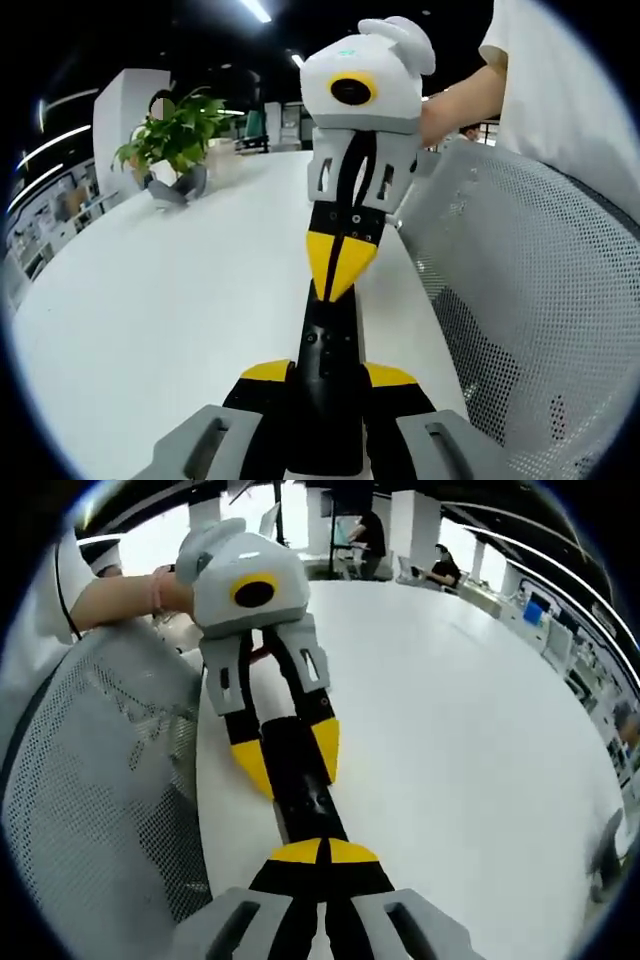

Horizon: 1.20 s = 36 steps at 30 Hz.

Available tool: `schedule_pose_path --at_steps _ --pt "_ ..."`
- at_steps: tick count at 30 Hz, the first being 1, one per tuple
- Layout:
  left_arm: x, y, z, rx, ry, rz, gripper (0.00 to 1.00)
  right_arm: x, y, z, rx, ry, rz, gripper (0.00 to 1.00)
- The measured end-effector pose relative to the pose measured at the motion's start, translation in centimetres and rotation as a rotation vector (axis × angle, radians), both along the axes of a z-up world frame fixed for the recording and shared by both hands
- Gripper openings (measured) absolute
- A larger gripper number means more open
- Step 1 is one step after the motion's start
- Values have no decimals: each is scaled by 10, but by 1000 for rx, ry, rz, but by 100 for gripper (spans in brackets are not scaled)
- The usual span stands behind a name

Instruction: Press the specified remote control buttons in sequence, fully releasing each button before pressing the next.

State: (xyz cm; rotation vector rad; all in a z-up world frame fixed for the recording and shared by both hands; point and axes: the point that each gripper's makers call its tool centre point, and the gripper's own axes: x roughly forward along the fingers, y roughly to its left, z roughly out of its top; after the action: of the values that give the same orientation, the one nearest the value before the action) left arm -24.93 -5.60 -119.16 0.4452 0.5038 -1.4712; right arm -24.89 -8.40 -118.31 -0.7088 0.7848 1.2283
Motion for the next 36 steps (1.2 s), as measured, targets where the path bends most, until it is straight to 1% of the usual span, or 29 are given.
schedule_pose_path --at_steps 1,3,5,7,8,9,11,12,13,15,17,19,20,22,25,26,28,29,36 --pt "0 0 0 -2 1 1 26 0 2 0 -10 -10 29 0" --pt "0 0 0 -1 0 0 26 -1 4 0 -19 -12 55 0" --pt "0 0 0 1 0 0 26 -7 12 -1 -25 -39 162 0" --pt "0 0 0 0 0 0 26 -5 10 -3 -114 -124 273 0" --pt "0 0 0 1 0 0 26 -5 10 -3 -123 -132 284 0" --pt "1 0 0 1 0 0 26 -5 10 -4 -149 -136 282 0" --pt "1 0 0 0 2 0 26 -4 12 -4 -149 -119 257 0" --pt "1 0 0 1 1 -1 26 -3 10 -5 -155 -82 190 0" --pt "1 0 -1 2 2 -2 26 -2 10 -5 -151 -68 162 0" --pt "1 -1 0 2 1 -3 26 0 11 -5 -133 -38 101 0" --pt "2 -1 -1 1 3 -3 26 2 10 -5 -114 -30 63 0" --pt "2 -2 -1 1 6 -3 26 2 10 -4 -70 0 -2 0" --pt "2 -2 -1 1 4 -5 26 3 10 -3 -40 28 -52 0" --pt "2 -2 0 1 4 -5 26 3 9 -2 -8 24 -49 0" --pt "2 -2 0 1 4 -6 26 0 9 -1 23 -26 29 0" --pt "2 -2 0 2 2 -7 26 -1 8 -1 21 -18 20 0" --pt "2 -2 0 3 0 -5 26 0 6 -1 -3 -39 46 0" --pt "2 -2 -1 5 0 -6 26 2 7 1 -14 -64 73 0" --pt "1 -2 -1 7 -1 -9 26 -2 16 0 -31 -18 135 0"
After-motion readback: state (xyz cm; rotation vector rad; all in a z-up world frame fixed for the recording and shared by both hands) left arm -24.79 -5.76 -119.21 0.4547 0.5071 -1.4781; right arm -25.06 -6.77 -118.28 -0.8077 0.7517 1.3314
